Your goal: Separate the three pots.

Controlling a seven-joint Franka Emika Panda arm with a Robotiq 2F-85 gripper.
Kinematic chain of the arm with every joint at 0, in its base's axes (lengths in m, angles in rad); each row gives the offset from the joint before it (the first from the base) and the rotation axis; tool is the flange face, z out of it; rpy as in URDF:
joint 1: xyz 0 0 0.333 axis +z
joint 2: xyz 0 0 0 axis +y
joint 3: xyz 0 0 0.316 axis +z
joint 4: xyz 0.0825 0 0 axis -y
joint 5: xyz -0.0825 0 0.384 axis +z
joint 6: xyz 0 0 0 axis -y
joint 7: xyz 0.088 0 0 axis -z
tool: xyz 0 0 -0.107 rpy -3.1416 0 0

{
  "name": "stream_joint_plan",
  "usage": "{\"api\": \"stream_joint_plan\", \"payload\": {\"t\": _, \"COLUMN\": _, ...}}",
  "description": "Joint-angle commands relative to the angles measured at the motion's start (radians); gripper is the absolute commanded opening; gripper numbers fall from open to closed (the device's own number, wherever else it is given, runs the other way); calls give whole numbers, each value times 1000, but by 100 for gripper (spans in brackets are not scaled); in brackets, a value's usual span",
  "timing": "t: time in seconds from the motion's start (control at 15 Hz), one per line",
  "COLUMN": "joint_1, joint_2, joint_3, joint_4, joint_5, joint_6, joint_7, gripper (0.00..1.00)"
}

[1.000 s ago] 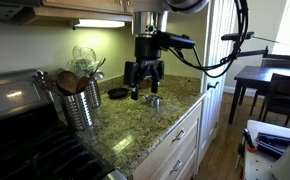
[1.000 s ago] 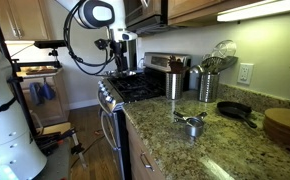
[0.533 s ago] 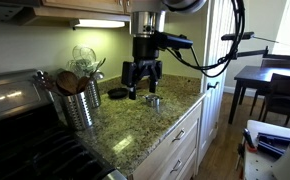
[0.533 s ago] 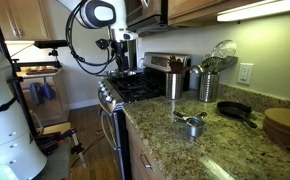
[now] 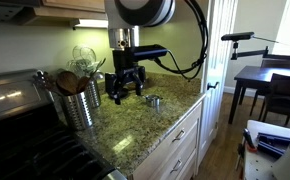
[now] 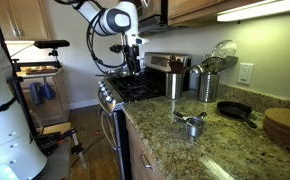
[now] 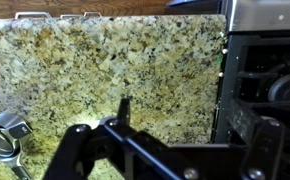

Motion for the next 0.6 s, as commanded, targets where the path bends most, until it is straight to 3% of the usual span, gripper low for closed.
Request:
{"api": "stream_joint_plan", "payload": {"t": 0.0, "joint_1": -5, "joint_2": 71, "joint_3": -20, "joint_4": 71, "joint_5": -67, "joint_6": -48, "joint_7": 164, "gripper": 100}}
{"api": "stream_joint_plan", "payload": {"t": 0.53, "joint_1": -7, "joint_2": 122, "joint_3": -100, "joint_4": 63, "joint_5": -73, "joint_6": -36, "joint_7": 500, "gripper": 100}}
